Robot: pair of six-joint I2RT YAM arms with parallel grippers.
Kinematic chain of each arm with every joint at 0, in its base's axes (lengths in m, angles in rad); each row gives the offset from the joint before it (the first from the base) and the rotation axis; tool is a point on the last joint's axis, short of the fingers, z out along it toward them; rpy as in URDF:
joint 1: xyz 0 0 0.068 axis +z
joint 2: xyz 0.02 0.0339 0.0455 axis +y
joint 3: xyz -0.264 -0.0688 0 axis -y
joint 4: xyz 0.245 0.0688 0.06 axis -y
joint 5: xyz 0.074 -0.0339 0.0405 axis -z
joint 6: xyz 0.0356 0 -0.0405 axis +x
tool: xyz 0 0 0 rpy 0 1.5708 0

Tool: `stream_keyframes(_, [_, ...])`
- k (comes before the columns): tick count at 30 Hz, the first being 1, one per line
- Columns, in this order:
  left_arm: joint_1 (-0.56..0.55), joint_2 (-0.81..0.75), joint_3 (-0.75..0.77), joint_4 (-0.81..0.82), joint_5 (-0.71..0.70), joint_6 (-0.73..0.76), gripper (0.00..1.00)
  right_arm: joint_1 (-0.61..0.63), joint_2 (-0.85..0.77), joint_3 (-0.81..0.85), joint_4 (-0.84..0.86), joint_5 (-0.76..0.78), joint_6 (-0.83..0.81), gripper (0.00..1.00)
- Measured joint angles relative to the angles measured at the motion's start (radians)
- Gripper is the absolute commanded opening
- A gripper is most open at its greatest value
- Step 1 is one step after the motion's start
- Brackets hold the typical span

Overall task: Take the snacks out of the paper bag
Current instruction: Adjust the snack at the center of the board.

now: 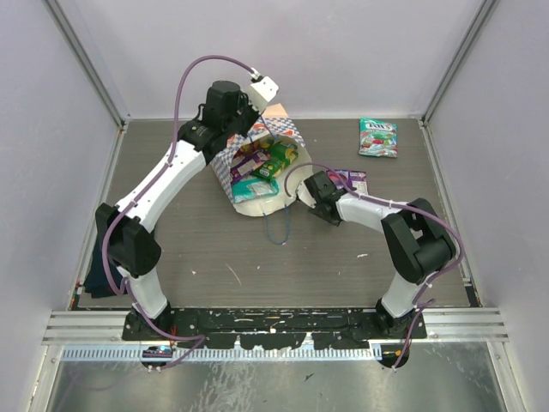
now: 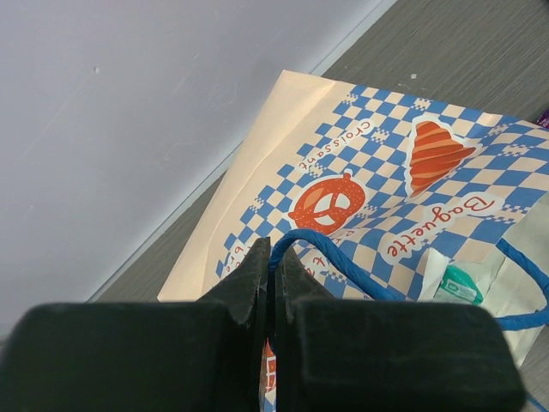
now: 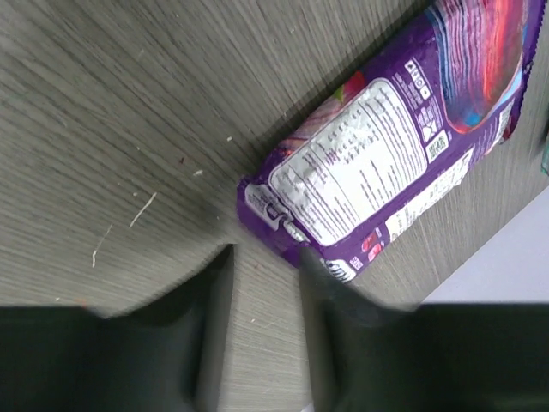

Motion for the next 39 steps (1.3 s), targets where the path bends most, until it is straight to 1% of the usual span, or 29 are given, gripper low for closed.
stream_keyframes(1, [0.000,0.000,0.000,0.000,0.000,0.002,0.02,-0.002,0.005,0.000,0.006,-0.001,-0.003,0.12])
stream_keyframes(2, [0.000,-0.002,-0.002,0.000,0.000,0.003,0.01,-0.004,0.015,0.002,0.012,0.001,0.002,0.03])
stream_keyframes(3, [0.000,-0.004,-0.006,0.000,0.000,0.003,0.01,-0.008,0.026,0.004,0.019,0.003,0.001,0.01])
stream_keyframes(8, [0.000,-0.030,-0.030,0.002,0.000,0.003,0.02,-0.007,0.047,0.025,0.009,0.013,0.014,0.01])
stream_keyframes(11, [0.000,-0.048,-0.040,0.002,0.002,-0.001,0.02,0.017,0.000,0.071,-0.068,0.019,0.031,0.01])
stream_keyframes(14, [0.000,-0.060,-0.044,0.006,0.005,-0.003,0.02,0.071,-0.087,0.190,-0.206,0.022,0.068,0.01])
stream_keyframes(16, [0.000,-0.061,-0.043,0.010,0.005,-0.004,0.02,0.098,-0.131,0.307,-0.296,0.024,0.090,0.01])
stream_keyframes(18, [0.000,-0.061,-0.043,0.009,0.005,-0.005,0.02,0.114,-0.164,0.406,-0.351,0.027,0.096,0.01])
stream_keyframes(20, [0.000,-0.061,-0.043,0.010,0.001,-0.003,0.02,0.111,-0.182,0.458,-0.384,0.026,0.086,0.01])
stream_keyframes(22, [0.000,-0.061,-0.043,0.010,-0.015,0.002,0.02,0.082,-0.177,0.503,-0.412,0.009,0.055,0.01])
stream_keyframes(25, [0.000,-0.061,-0.043,0.011,-0.046,0.006,0.02,-0.005,-0.095,0.588,-0.433,-0.030,0.000,0.01])
stream_keyframes(28, [0.000,-0.061,-0.043,0.013,-0.063,0.006,0.02,-0.113,0.085,0.713,-0.422,-0.055,-0.051,0.01])
stream_keyframes(31, [0.000,-0.061,-0.043,0.018,-0.072,0.006,0.01,-0.196,0.296,0.805,-0.328,-0.055,-0.101,0.01])
stream_keyframes(35, [0.000,-0.061,-0.043,0.019,-0.071,0.000,0.02,-0.257,0.510,0.930,-0.266,-0.040,-0.187,0.01])
stream_keyframes(39, [0.000,-0.061,-0.043,0.020,-0.060,-0.006,0.01,-0.268,0.669,1.064,-0.197,-0.034,-0.290,0.01])
